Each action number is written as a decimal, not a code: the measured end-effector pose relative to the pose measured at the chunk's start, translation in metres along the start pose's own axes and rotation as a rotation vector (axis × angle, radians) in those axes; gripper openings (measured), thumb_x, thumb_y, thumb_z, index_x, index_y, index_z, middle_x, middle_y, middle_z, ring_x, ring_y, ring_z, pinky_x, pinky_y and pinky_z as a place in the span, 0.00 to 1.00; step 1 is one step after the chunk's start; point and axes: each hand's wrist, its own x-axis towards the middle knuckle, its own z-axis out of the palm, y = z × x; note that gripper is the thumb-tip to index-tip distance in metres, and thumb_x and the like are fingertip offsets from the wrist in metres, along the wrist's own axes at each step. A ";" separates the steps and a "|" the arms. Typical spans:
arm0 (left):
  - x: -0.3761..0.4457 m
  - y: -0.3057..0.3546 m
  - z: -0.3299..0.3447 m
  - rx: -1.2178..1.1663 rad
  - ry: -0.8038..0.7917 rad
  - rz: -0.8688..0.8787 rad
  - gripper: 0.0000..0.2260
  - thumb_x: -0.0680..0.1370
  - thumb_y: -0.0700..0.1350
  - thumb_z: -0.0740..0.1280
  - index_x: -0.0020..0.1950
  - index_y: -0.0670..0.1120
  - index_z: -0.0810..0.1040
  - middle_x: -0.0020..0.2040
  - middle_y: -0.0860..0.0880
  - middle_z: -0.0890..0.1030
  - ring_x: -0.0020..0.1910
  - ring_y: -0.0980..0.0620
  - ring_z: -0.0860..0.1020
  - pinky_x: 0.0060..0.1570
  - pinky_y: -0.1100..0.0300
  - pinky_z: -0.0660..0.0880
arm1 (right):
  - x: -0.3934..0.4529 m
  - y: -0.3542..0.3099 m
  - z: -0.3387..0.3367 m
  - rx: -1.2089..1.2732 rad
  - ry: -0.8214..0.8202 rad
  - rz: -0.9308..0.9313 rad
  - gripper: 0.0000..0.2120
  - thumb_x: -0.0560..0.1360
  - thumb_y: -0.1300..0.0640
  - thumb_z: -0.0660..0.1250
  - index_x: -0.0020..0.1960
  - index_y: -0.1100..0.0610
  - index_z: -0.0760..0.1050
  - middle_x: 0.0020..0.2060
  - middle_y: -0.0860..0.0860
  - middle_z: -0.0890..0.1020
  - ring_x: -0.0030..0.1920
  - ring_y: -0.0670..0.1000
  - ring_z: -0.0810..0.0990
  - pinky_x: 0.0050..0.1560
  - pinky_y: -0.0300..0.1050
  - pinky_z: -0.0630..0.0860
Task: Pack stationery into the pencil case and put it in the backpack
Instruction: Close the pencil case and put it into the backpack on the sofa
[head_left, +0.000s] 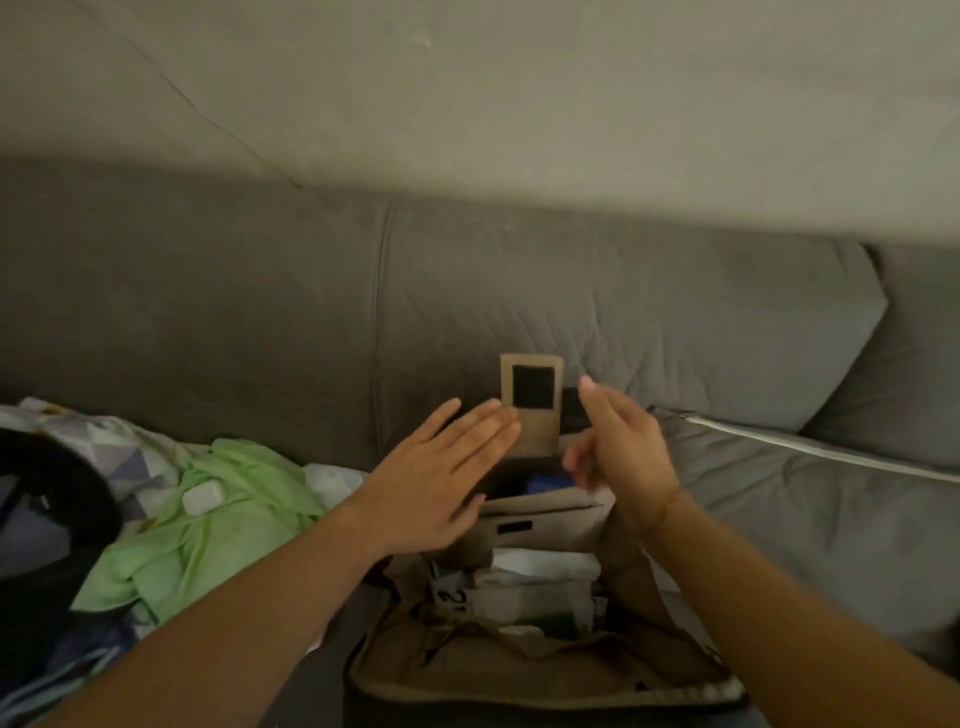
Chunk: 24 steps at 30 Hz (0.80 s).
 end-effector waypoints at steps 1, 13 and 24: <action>-0.005 0.001 0.001 0.009 0.001 0.065 0.35 0.78 0.50 0.63 0.81 0.43 0.50 0.80 0.43 0.55 0.80 0.47 0.50 0.76 0.44 0.55 | 0.002 -0.012 0.004 0.021 -0.113 0.116 0.22 0.78 0.36 0.53 0.59 0.49 0.75 0.28 0.55 0.81 0.24 0.52 0.76 0.24 0.41 0.71; 0.004 0.023 0.031 -0.398 -0.400 -0.466 0.23 0.75 0.58 0.69 0.69 0.56 0.70 0.64 0.53 0.78 0.61 0.51 0.77 0.58 0.53 0.76 | -0.076 0.030 -0.026 0.207 -0.363 0.231 0.10 0.76 0.59 0.65 0.55 0.53 0.68 0.42 0.60 0.84 0.34 0.60 0.81 0.29 0.45 0.76; 0.007 0.036 0.041 -0.513 -0.382 -0.612 0.08 0.77 0.46 0.67 0.38 0.54 0.77 0.35 0.54 0.79 0.37 0.56 0.78 0.40 0.57 0.77 | 0.014 0.113 0.025 -0.847 -0.330 0.328 0.07 0.75 0.50 0.68 0.50 0.52 0.77 0.44 0.49 0.81 0.47 0.48 0.80 0.54 0.47 0.77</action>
